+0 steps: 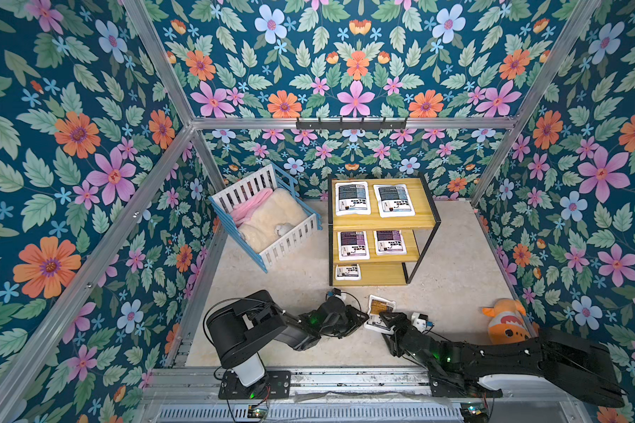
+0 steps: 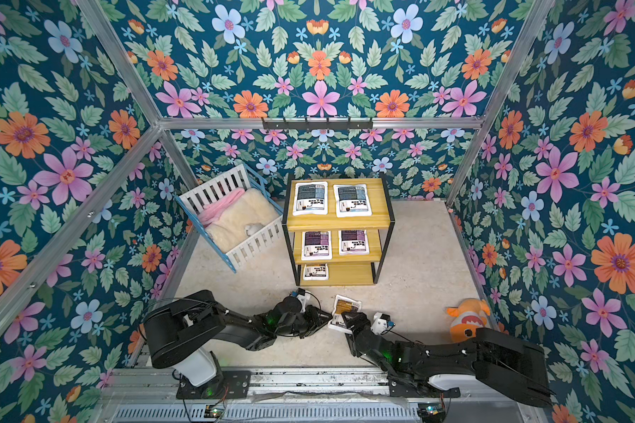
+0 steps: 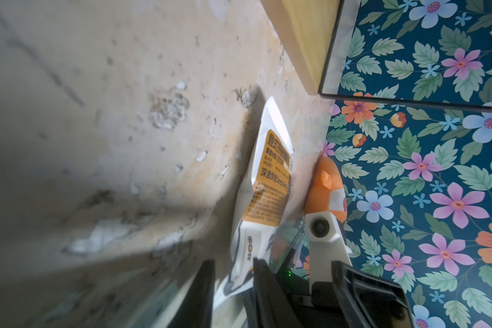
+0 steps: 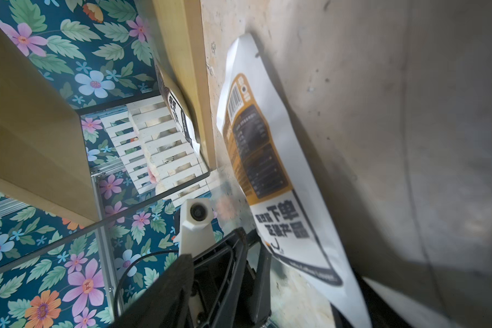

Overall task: Place the bagged coffee beans on the shelf by color
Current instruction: Pick up the bagged coffee beans at the center of the board.

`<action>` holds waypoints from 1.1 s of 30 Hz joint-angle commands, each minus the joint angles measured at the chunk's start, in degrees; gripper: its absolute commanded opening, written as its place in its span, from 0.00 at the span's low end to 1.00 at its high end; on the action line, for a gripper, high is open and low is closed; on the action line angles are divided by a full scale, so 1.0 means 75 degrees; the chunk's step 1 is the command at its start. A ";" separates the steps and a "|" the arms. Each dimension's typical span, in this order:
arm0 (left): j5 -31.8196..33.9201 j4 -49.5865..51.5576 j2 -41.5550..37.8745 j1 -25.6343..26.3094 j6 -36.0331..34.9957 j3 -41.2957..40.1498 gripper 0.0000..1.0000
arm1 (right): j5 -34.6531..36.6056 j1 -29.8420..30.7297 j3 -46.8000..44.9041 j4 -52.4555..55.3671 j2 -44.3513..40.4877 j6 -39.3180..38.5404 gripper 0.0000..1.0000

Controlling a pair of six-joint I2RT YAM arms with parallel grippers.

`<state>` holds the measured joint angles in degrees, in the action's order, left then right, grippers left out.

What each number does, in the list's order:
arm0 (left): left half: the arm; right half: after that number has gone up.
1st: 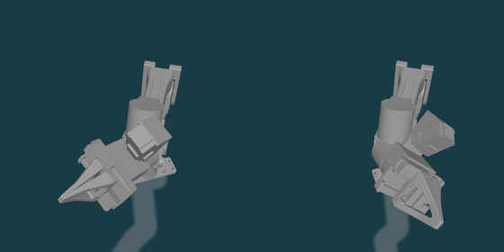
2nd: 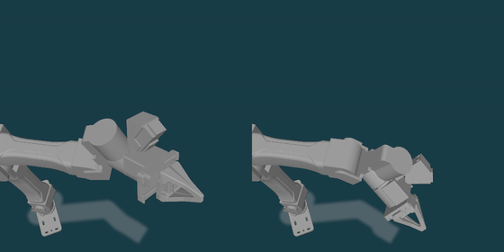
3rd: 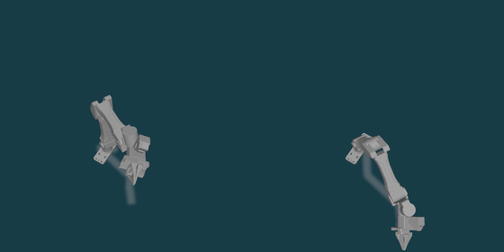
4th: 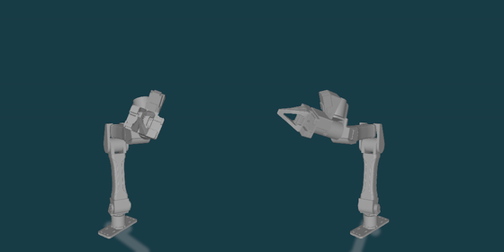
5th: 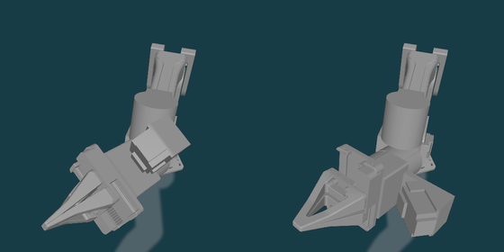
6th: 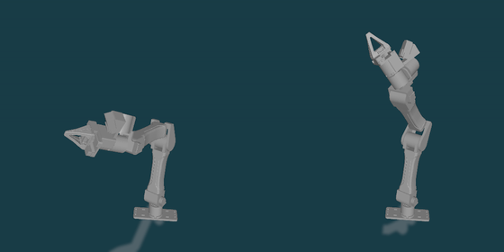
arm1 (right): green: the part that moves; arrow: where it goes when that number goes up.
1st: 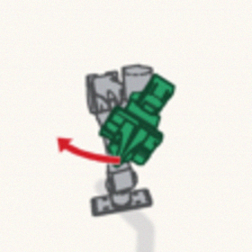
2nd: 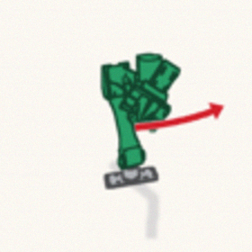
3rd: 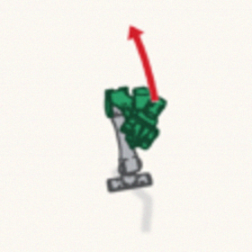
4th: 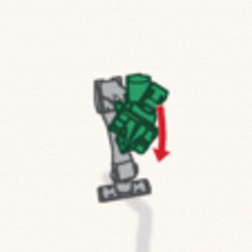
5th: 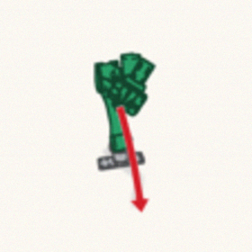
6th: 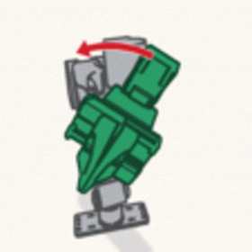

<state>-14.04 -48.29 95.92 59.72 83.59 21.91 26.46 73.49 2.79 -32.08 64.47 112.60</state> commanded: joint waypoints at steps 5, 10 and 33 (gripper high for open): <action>-0.0037 -0.0391 0.0305 0.0236 0.0084 0.0168 0.28 | 0.0497 0.0006 0.0083 0.1530 -0.0545 0.1536 0.66; -0.0082 -0.0778 0.0556 0.0294 0.0202 0.0207 0.26 | 0.0726 0.0007 -0.0182 0.1653 -0.0931 0.1587 0.46; 0.0043 -0.1272 0.0876 0.0498 0.0374 0.0385 0.24 | 0.0833 0.0003 -0.0424 0.0659 -0.1003 0.1008 0.00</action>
<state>-13.98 -56.77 103.02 63.42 86.63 25.04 31.73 73.49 0.19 -26.83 57.47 112.64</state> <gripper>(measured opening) 0.234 0.054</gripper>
